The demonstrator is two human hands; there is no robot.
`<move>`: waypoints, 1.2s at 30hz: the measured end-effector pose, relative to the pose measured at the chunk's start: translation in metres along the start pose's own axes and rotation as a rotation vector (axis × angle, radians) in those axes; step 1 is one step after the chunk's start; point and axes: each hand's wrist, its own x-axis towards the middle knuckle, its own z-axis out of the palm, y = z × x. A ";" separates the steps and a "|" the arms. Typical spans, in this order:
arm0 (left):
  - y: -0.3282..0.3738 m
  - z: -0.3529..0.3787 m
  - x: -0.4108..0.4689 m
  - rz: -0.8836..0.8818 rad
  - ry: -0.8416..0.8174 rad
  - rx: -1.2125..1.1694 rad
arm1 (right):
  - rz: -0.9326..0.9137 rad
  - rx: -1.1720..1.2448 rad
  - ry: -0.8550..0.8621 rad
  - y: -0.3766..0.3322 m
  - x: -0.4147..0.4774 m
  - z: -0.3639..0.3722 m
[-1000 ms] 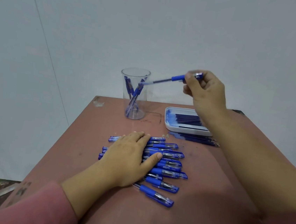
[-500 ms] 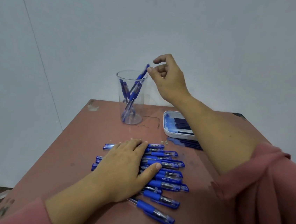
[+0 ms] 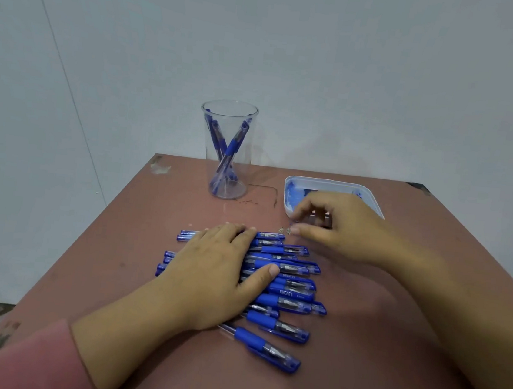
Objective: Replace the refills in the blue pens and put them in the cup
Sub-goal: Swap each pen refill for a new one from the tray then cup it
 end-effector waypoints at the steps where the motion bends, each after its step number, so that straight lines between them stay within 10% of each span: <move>1: 0.000 0.000 0.000 -0.001 0.002 0.000 | 0.016 -0.041 -0.049 0.002 -0.006 0.000; 10: 0.003 -0.003 -0.001 -0.023 -0.004 0.003 | -0.011 -0.331 -0.224 0.000 -0.008 0.004; 30: 0.010 -0.021 0.058 0.323 0.327 -0.092 | 0.112 0.460 0.233 0.005 -0.019 -0.017; 36: 0.000 -0.013 0.059 0.392 0.435 -0.120 | -0.117 0.090 0.248 0.016 -0.024 -0.010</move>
